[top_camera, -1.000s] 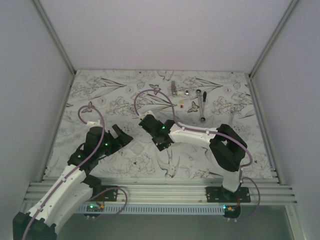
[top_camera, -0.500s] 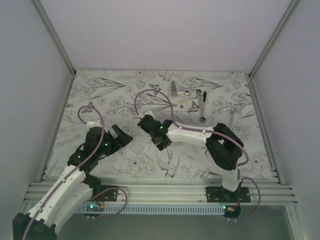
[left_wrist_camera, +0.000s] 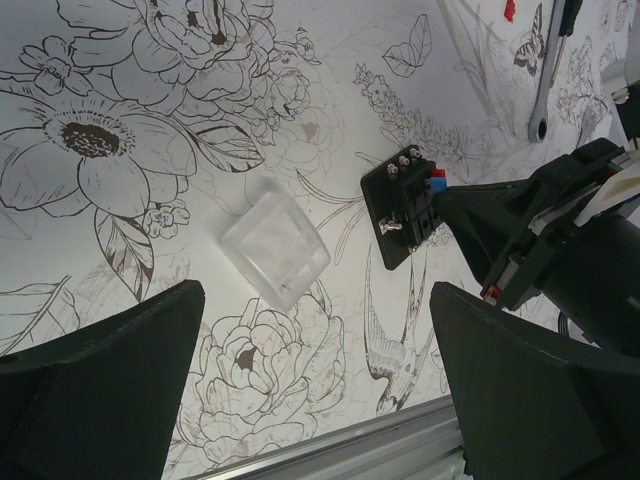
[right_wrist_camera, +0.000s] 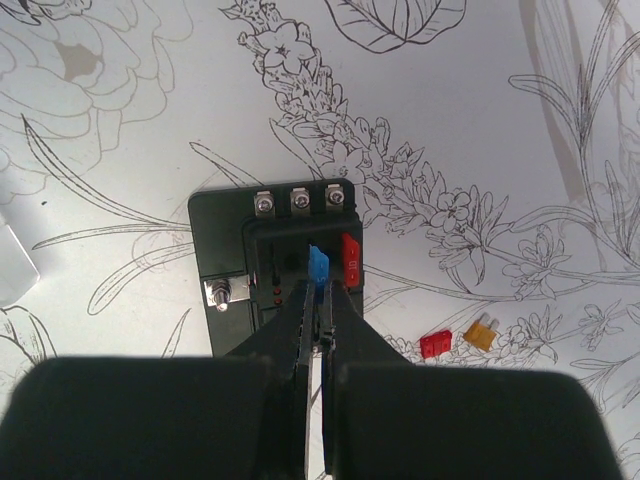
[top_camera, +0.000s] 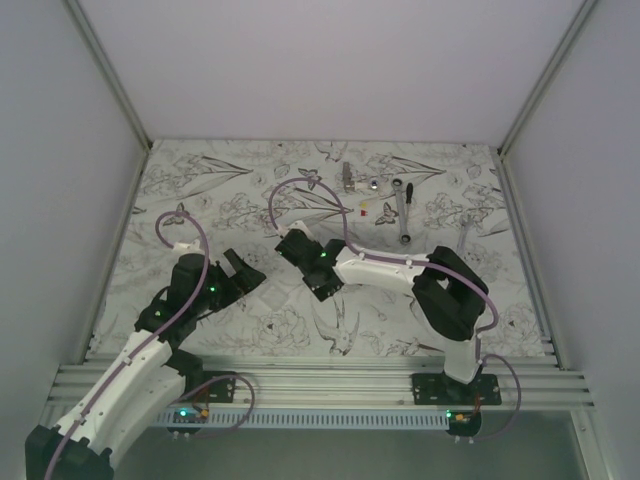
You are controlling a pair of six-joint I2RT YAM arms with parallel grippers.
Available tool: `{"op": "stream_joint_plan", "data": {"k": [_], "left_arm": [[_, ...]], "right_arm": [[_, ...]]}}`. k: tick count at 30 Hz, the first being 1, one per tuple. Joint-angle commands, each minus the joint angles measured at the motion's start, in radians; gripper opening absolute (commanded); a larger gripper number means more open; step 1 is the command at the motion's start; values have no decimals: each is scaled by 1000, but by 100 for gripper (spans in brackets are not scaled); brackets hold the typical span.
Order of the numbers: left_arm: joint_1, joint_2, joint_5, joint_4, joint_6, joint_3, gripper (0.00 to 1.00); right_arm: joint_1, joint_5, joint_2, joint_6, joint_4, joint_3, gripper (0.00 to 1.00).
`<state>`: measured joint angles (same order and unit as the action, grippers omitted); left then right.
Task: Snap on the fuse box
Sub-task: Install the fuse at the fuse box base.
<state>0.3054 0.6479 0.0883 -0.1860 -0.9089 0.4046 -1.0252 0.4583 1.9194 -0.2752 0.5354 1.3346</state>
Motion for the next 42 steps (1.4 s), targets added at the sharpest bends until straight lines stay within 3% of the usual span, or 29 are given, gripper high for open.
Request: {"op": "stream_joint_plan", "data": {"k": [1, 42], "left_arm": [[-8, -1, 8, -20, -10, -7, 100], [-7, -6, 17, -22, -13, -13, 100]], "right_arm": [[-4, 30, -46, 4, -8, 15, 0], [-4, -19, 48, 37, 13, 23, 0]]}}
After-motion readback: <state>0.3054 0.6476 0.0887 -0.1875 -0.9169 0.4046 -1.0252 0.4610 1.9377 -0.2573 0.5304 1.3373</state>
